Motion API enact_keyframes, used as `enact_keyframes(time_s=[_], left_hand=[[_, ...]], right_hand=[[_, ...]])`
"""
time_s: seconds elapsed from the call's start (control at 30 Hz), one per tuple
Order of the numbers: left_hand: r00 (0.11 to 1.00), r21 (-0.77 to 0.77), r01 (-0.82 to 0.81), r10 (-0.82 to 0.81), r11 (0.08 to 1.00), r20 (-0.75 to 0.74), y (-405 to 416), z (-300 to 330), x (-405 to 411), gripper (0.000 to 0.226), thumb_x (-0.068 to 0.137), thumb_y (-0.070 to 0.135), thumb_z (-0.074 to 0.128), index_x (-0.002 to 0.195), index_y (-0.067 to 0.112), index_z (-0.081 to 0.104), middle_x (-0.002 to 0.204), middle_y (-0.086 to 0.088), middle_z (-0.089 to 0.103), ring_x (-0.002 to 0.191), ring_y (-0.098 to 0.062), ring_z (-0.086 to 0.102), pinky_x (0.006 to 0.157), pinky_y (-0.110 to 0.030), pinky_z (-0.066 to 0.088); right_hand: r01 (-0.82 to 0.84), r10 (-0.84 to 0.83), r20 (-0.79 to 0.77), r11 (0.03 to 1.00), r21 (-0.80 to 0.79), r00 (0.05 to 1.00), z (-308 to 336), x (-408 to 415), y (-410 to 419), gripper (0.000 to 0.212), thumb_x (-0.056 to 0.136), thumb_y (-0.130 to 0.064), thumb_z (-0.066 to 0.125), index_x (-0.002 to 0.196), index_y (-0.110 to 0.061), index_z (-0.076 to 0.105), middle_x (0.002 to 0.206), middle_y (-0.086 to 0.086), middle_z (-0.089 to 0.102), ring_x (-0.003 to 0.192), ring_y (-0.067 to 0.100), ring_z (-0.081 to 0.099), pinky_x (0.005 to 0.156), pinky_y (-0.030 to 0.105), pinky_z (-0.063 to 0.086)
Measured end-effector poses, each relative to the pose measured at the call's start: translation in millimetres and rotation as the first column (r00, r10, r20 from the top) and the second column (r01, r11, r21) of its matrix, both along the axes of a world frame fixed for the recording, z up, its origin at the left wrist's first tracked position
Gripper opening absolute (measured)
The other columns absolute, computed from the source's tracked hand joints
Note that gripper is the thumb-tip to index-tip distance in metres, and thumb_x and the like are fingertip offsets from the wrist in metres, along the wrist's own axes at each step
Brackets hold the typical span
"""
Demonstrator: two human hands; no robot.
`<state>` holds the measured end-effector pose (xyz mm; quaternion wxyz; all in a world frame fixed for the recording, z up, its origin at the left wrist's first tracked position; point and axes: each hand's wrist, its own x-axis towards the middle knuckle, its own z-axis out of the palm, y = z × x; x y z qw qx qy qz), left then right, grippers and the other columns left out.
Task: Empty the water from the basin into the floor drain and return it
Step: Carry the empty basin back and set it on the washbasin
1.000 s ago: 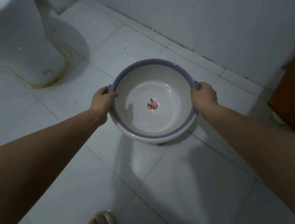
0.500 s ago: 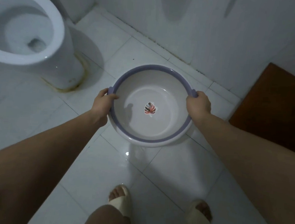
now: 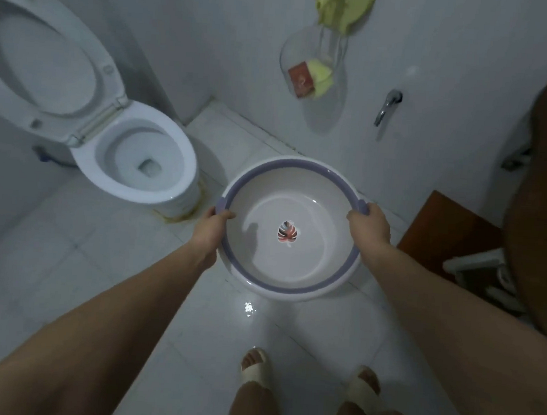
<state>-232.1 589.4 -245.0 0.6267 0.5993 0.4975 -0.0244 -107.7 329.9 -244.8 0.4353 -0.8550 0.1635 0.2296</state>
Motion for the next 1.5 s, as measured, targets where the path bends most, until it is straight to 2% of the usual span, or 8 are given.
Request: enact_keyframes(time_s=[0.13, 0.27, 0.37, 0.87, 0.97, 1.13, 1.27, 1.5], left_hand=[[0.999, 0.017, 0.033, -0.033, 0.999, 0.023, 8.9, 95.4, -13.2, 0.039, 0.091, 0.015, 0.062, 0.129, 0.008, 0.062, 0.117, -0.011, 0.067, 0.091, -0.022, 0.064, 0.082, -0.035, 0.049], [0.995, 0.082, 0.081, -0.085, 0.993, 0.056, 21.5, 187.6, -20.7, 0.038, 0.093, 0.016, 0.060, 0.130, 0.008, 0.060, 0.120, -0.014, 0.065, 0.106, -0.031, 0.062, 0.095, -0.044, 0.052], [0.989, 0.090, 0.102, -0.110, 0.991, 0.100, 23.0, 233.8, -17.9, 0.026, 0.092, 0.017, 0.060, 0.117, 0.012, 0.062, 0.116, -0.015, 0.068, 0.102, -0.031, 0.064, 0.096, -0.045, 0.053], [0.878, 0.154, 0.156, -0.208, 0.976, 0.432, 41.5, 361.6, 23.9, 0.034, 0.086, 0.016, 0.068, 0.120, 0.014, 0.065, 0.110, -0.009, 0.070, 0.101, -0.028, 0.067, 0.097, -0.042, 0.053], [0.854, 0.092, 0.168, -0.191, 0.982, 0.485, 58.6, 340.5, 49.0, 0.077, 0.063, 0.033, 0.078, 0.134, 0.009, 0.062, 0.127, -0.016, 0.067, 0.113, -0.034, 0.065, 0.103, -0.050, 0.051], [0.838, 0.083, 0.244, -0.253, 0.966, 0.483, 26.1, 375.6, 57.1, 0.040, 0.089, 0.017, 0.064, 0.127, 0.003, 0.063, 0.119, -0.019, 0.068, 0.104, -0.034, 0.066, 0.088, -0.041, 0.055], [0.818, 0.036, 0.298, -0.274, 0.954, 0.505, 1.1, 378.8, 78.7, 0.071, 0.084, 0.021, 0.069, 0.148, 0.004, 0.042, 0.143, -0.012, 0.051, 0.121, -0.033, 0.056, 0.091, -0.039, 0.050], [0.793, 0.056, 0.356, -0.333, 0.933, 0.511, -80.1, 376.6, 129.4, 0.062, 0.094, 0.012, 0.061, 0.151, 0.007, 0.036, 0.147, -0.017, 0.047, 0.114, -0.028, 0.054, 0.084, -0.035, 0.047]], right_hand=[[-0.034, 0.034, -0.009, 0.999, 0.041, 0.999, 106.2, -15.3, 5.5, 0.031, 0.091, -0.022, 0.053, 0.119, -0.010, 0.057, 0.104, 0.011, 0.062, 0.083, 0.026, 0.059, 0.057, 0.027, 0.040], [-0.045, 0.043, 0.038, 0.998, 0.051, 0.998, 196.4, -16.2, 7.6, 0.033, 0.087, -0.029, 0.053, 0.113, -0.011, 0.060, 0.102, 0.012, 0.065, 0.088, 0.030, 0.064, 0.075, 0.036, 0.053], [-0.026, 0.022, 0.120, 0.999, 0.036, 0.993, 236.4, -13.9, -0.8, 0.028, 0.094, -0.033, 0.049, 0.100, -0.009, 0.062, 0.094, 0.011, 0.066, 0.079, 0.026, 0.062, 0.059, 0.028, 0.043], [0.029, -0.132, 0.336, 0.955, 0.294, 0.933, 344.0, -15.1, -29.1, 0.014, 0.071, -0.014, 0.053, 0.075, -0.003, 0.059, 0.075, 0.013, 0.053, 0.072, 0.024, 0.052, 0.068, 0.033, 0.037], [0.041, -0.162, 0.328, 0.938, 0.344, 0.931, 353.7, -17.0, -30.3, 0.014, 0.074, -0.009, 0.053, 0.081, 0.000, 0.060, 0.077, 0.013, 0.055, 0.073, 0.024, 0.054, 0.067, 0.032, 0.040], [0.087, -0.226, 0.331, 0.918, 0.386, 0.916, 368.8, -16.2, -46.6, 0.037, 0.089, -0.007, 0.057, 0.126, -0.011, 0.059, 0.111, 0.006, 0.064, 0.088, 0.016, 0.061, 0.070, 0.028, 0.046], [0.140, -0.268, 0.320, 0.918, 0.370, 0.909, 367.1, -16.6, -76.8, 0.041, 0.090, -0.011, 0.060, 0.131, -0.011, 0.056, 0.112, 0.004, 0.063, 0.093, 0.017, 0.063, 0.066, 0.024, 0.046], [0.250, -0.385, 0.274, 0.872, 0.421, 0.881, 362.6, -16.7, -157.6, 0.047, 0.091, -0.010, 0.057, 0.138, -0.009, 0.052, 0.126, 0.006, 0.062, 0.105, 0.019, 0.060, 0.082, 0.029, 0.048]])
